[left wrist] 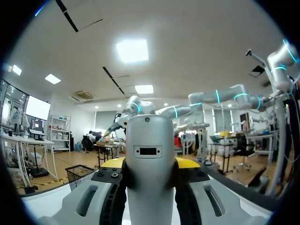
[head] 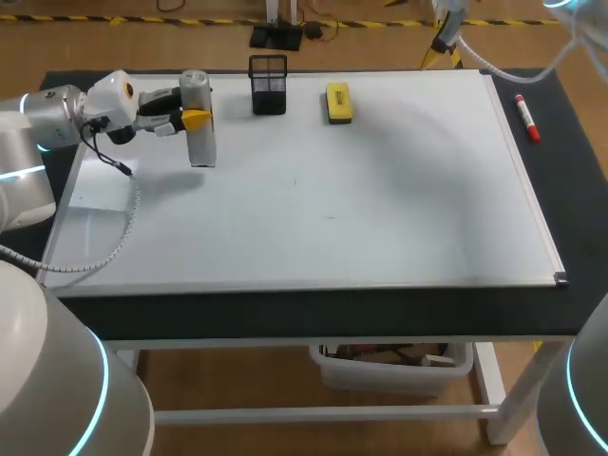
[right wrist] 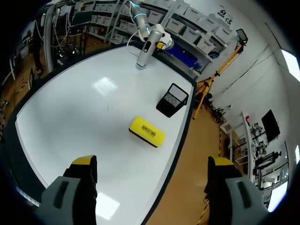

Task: Pick up the inspection probe, press it on each red-marked spot on the whiteboard one by one, put down the probe, pick up the eraser, and wipe off all the red marks.

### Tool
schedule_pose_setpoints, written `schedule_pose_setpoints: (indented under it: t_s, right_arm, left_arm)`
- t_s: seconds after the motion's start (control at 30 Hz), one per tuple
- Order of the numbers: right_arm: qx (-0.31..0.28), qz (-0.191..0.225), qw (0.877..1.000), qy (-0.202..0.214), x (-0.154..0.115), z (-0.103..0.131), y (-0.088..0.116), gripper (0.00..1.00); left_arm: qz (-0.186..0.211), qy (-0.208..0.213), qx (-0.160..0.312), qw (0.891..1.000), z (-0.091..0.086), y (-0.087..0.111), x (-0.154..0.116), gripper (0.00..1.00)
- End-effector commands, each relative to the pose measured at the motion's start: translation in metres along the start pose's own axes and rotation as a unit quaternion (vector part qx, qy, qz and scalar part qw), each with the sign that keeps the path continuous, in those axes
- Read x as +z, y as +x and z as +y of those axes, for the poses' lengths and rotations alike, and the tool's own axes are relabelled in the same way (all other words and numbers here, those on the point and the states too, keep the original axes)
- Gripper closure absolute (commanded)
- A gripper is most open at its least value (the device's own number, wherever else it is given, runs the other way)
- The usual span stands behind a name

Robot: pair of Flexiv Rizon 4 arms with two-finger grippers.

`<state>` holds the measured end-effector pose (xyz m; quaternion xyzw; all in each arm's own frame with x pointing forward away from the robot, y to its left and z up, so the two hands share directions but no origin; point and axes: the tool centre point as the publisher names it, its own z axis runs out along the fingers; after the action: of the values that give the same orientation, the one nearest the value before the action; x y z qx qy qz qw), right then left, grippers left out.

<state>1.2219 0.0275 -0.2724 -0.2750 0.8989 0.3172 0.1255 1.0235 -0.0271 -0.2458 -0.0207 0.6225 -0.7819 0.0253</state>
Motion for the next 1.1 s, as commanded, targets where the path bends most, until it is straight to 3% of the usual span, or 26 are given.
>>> schedule_pose_setpoints:
  t_s: [0.03,0.5,0.9,1.1]
  right_arm:
    - [-0.001,0.0,1.0,0.016,-0.003,0.005,0.002,0.0]
    - [-0.001,0.0,1.0,0.016,-0.003,0.005,0.002,0.0]
    - [-0.001,0.0,1.0,0.016,-0.003,0.005,0.002,0.0]
    - [-0.001,0.0,1.0,0.016,-0.003,0.005,0.002,0.0]
  left_arm:
    - [0.02,-0.001,0.0,1.0,-0.002,-0.022,0.01,1.0]
    - [0.067,-0.023,0.022,0.997,-0.031,-0.089,0.061,1.0]
    - [0.085,-0.003,0.046,0.995,-0.064,-0.125,0.096,1.0]
    - [0.089,0.007,0.049,0.995,-0.071,-0.137,0.105,1.0]
